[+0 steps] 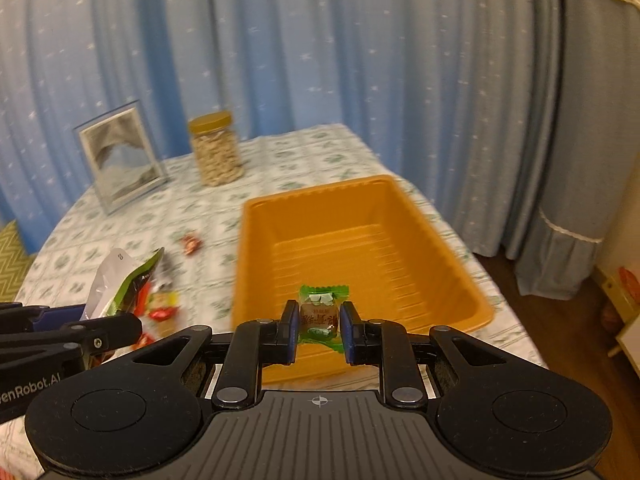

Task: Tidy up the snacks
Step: 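Carry both held snacks over the orange tray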

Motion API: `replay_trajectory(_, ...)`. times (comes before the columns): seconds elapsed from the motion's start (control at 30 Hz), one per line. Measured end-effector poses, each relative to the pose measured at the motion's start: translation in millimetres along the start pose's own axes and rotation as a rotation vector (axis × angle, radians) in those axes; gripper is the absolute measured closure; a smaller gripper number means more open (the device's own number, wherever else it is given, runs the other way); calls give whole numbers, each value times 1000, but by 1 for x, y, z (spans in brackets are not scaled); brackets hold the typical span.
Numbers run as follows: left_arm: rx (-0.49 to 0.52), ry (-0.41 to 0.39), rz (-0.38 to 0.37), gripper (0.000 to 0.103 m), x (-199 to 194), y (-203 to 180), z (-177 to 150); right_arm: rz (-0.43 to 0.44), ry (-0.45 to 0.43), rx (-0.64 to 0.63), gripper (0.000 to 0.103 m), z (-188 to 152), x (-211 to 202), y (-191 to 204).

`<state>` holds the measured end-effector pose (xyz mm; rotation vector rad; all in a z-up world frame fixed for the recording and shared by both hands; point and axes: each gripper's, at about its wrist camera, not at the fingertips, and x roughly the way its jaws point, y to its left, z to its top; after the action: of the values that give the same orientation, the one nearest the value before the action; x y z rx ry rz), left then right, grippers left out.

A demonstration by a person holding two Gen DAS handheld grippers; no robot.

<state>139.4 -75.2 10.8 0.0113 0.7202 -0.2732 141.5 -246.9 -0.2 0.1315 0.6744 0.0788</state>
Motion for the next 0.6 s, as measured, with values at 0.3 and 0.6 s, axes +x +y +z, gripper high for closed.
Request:
replay_trajectory(0.3,34,19,-41,76,30,-26,23,-31,0,43,81,17,8,-29)
replay_trajectory(0.6,51,44,-58,76,57,-34,34,-44,15,74,81,24,24,-42)
